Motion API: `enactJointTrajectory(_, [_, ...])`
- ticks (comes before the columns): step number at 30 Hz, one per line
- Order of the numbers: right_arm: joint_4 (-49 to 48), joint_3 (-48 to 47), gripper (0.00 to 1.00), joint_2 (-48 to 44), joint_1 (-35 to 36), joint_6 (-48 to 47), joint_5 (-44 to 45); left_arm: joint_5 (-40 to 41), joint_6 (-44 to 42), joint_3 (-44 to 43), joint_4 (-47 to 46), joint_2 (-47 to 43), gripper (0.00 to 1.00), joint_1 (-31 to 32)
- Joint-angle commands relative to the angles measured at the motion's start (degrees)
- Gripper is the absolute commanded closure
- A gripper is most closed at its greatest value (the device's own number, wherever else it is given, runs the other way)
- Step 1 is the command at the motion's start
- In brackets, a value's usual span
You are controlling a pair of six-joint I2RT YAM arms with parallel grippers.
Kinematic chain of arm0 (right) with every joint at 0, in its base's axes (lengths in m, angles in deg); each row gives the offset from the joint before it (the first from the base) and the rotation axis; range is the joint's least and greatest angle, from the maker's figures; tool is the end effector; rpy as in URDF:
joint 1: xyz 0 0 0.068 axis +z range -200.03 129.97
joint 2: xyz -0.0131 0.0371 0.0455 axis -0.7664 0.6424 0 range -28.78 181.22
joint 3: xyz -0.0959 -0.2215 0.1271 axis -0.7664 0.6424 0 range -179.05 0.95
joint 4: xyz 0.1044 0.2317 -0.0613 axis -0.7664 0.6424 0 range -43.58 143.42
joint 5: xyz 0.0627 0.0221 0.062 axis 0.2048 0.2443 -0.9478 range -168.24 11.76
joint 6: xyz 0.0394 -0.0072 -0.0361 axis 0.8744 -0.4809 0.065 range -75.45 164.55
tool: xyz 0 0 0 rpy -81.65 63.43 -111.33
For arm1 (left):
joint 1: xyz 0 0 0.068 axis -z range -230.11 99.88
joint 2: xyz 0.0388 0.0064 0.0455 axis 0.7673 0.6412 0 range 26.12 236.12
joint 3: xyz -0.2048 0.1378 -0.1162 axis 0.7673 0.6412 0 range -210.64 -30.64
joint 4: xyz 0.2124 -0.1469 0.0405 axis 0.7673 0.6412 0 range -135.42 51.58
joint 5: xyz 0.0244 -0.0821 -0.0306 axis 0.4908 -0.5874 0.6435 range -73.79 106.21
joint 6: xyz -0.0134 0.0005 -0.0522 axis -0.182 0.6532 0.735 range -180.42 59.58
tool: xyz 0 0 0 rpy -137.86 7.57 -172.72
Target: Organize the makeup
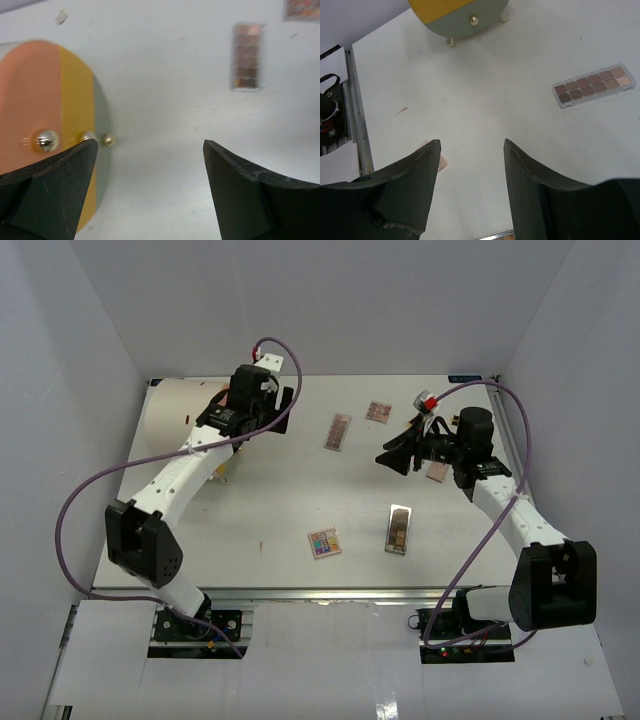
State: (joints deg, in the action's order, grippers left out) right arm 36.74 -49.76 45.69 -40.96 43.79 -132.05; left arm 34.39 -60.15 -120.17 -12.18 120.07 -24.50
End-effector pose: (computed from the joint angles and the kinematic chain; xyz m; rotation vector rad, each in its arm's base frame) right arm 0.2817 0.0741 0.3009 -0.8089 1.6215 0.9479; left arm 0.3406 -0.1511 0.3519 0.3118 2.1697 0.1003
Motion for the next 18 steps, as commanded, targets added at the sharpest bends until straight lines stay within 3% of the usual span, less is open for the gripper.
enactJointTrajectory(1, [1.4,-2.9,0.40,4.9,5.8,-1.8,-0.4,-15.2,6.2,11.2,-6.9,-14.5,0.02,0.2])
enactJointTrajectory(6, [11.4,-17.3,0.36,19.2,16.5,-3.9,2.1,-18.7,10.2,27.1,-18.0,-31.3,0.02,-0.4])
enactJointTrajectory(11, [24.0,-47.1,0.28,42.8,24.8,-1.2,4.4,-19.1,11.5,36.3,-23.6,-46.1,0.02,-0.8])
enactJointTrajectory(17, [22.3,-74.8,0.15,61.1,29.1,11.8,8.3,-12.6,12.9,41.4,-23.3,-57.9,0.02,-1.0])
enactJointTrajectory(18, [19.5,-75.0,0.13,62.3,29.8,14.0,9.2,-11.7,13.3,42.2,-22.8,-59.1,0.02,-1.0])
